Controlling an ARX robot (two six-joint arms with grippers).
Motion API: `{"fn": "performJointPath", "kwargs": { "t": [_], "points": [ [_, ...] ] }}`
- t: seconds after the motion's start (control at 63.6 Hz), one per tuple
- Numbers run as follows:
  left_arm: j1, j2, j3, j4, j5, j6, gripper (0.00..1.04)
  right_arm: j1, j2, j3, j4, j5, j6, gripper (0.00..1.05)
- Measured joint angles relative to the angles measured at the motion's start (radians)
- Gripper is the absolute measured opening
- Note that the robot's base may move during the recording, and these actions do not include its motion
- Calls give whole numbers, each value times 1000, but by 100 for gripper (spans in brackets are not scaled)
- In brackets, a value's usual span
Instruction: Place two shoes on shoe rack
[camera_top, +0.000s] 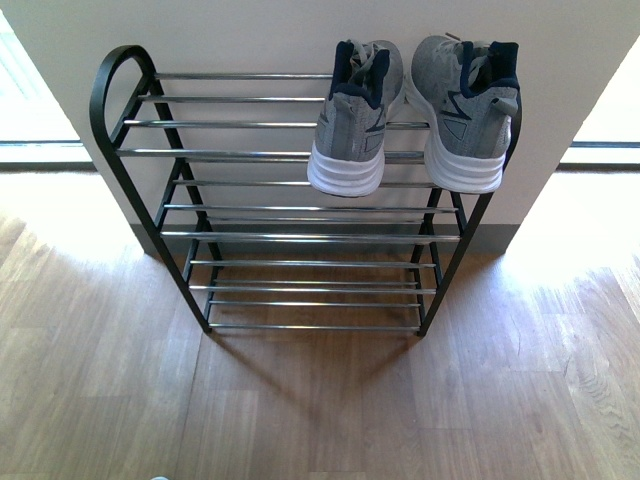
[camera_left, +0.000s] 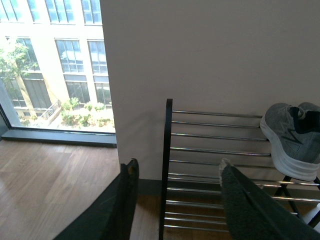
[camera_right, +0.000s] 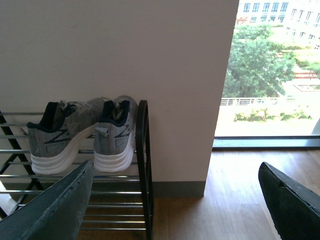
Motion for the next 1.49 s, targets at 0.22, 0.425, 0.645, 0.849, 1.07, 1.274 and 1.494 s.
{"fn": "performJointPath", "kwargs": {
  "t": [0.22, 0.425, 0.645, 0.849, 1.07, 1.274, 1.494],
  "points": [
    [0, 0, 0, 0, 0, 1, 97, 0, 0, 0, 0, 0, 0, 96],
    [0, 0, 0, 0, 1, 2, 95, 0, 0, 0, 0, 2, 0, 96],
    [0, 0, 0, 0, 1, 2, 95, 1, -1, 0, 0, 0, 0, 96],
    [0, 0, 0, 0, 0, 2, 95, 1, 0, 0, -1, 0, 0, 96],
    [0, 0, 0, 0, 0, 2, 95, 1, 0, 0, -2, -1, 0, 96],
    [0, 0, 0, 0, -1, 2, 95, 1, 0, 0, -2, -4, 0, 96],
    [0, 0, 0, 0, -2, 2, 95, 1, 0, 0, -2, -4, 0, 96]
  ]
}}
